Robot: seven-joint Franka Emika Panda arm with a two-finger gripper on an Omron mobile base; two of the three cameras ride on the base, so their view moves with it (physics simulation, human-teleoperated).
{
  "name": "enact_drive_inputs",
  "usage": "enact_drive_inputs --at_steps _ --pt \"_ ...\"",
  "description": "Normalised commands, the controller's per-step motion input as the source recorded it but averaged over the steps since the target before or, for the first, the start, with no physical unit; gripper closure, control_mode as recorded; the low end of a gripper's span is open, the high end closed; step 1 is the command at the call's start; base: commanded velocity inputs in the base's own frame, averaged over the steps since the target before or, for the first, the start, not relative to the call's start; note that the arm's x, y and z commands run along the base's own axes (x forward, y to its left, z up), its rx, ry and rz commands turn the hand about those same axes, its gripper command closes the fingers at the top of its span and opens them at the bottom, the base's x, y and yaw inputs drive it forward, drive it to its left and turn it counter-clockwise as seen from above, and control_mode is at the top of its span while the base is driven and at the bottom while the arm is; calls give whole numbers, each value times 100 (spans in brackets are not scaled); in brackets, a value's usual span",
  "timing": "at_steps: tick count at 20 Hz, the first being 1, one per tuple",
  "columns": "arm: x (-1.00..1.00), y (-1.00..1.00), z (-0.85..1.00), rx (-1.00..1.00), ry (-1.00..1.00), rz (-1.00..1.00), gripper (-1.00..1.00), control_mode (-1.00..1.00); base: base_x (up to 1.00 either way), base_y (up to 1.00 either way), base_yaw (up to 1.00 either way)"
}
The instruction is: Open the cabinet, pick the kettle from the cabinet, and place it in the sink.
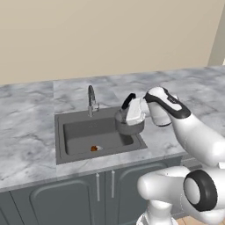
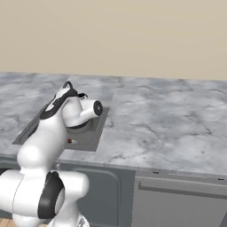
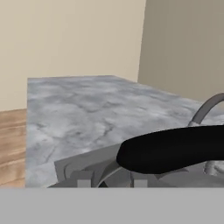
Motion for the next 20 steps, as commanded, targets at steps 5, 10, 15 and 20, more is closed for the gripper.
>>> enact_drive_inputs --at_steps 5,10,15,20 --pt "13 19 -14 0 -16 4 100 -100 0 0 0" --pt "17 25 -15 -1 -3 0 100 -100 0 0 0" --pt "15 24 -14 0 1 0 100 -100 0 0 0" --pt "15 22 -10 0 0 0 100 -100 0 0 0"
